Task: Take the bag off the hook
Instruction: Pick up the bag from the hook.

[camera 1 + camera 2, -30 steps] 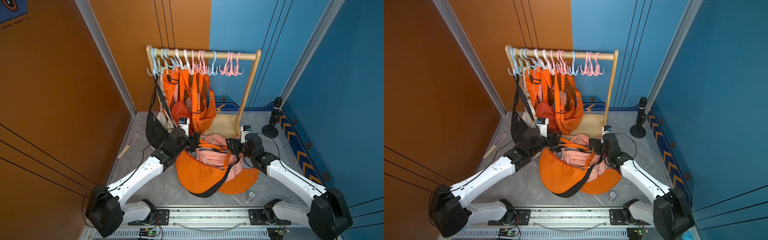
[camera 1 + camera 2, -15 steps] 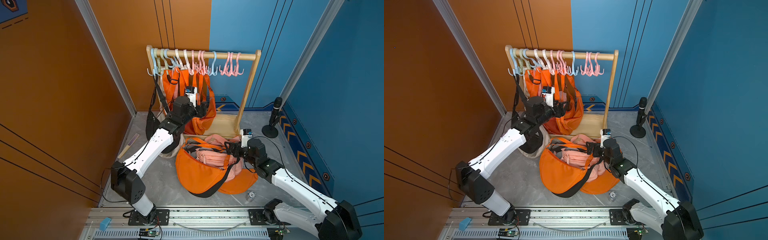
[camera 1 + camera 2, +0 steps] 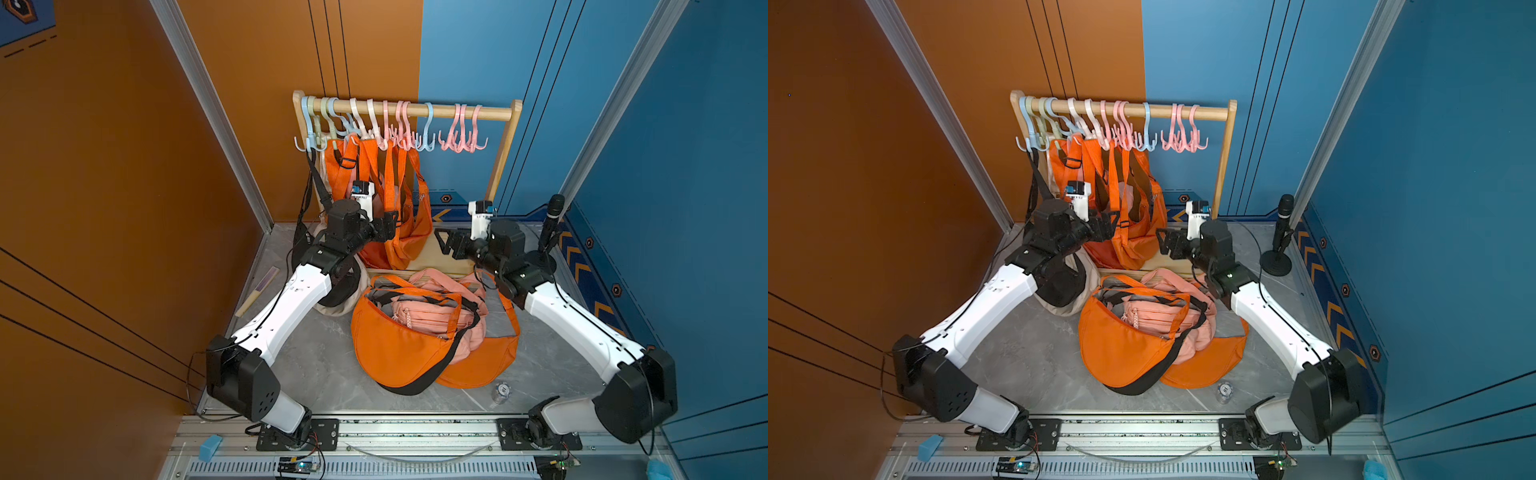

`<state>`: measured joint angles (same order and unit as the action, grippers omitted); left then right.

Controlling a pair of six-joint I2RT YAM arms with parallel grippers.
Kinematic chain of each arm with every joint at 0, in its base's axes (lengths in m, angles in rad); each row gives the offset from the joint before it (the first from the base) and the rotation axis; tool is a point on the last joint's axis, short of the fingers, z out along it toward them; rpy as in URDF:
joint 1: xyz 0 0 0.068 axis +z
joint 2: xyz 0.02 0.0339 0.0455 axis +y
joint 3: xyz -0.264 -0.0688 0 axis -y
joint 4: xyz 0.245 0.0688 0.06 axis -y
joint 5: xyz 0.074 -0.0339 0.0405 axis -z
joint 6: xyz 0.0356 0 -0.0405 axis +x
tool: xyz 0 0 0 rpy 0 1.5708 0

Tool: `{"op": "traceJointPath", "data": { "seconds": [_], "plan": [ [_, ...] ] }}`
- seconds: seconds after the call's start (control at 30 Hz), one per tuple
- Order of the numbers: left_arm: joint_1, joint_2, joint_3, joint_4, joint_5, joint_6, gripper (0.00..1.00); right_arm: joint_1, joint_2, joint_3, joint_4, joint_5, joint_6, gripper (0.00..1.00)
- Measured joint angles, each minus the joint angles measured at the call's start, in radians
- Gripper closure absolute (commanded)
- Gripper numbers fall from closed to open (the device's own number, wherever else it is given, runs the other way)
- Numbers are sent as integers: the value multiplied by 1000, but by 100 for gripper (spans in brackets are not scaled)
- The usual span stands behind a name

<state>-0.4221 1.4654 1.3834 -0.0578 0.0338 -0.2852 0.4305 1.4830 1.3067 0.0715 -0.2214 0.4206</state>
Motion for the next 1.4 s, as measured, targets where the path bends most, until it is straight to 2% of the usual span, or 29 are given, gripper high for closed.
{"op": "traceJointPath", "data": {
  "seconds": [0.27, 0.47, 0.53, 0.77, 0.87, 0.93, 0.97, 1.17, 1.4],
  "plan": [
    [28, -285, -232, -25, -23, 0, 18, -6, 407, 570, -58, -148, 27, 32],
    [53, -393, -325, -47, -29, 0, 16, -5, 627, 877, -158, -201, 52, 36],
    [62, -408, -355, -50, -29, 0, 16, -4, 669, 935, -190, -203, 52, 38],
    [73, -414, -396, -69, -25, -6, 16, 9, 711, 970, -255, -196, 52, 61],
    [75, -415, -396, -66, -21, -12, 16, 13, 711, 972, -266, -194, 52, 75],
    [75, -415, -396, -66, -21, -18, 16, 15, 711, 975, -273, -194, 43, 96],
    [75, -415, -396, -66, -20, -19, 16, 16, 711, 976, -274, -193, 47, 100],
    [75, -399, -396, -54, -13, -41, 16, 18, 663, 886, -262, -167, 39, 100],
    [59, -292, -336, 0, -6, -79, 16, 10, 500, 735, -263, -167, 16, 100]
  ]
}}
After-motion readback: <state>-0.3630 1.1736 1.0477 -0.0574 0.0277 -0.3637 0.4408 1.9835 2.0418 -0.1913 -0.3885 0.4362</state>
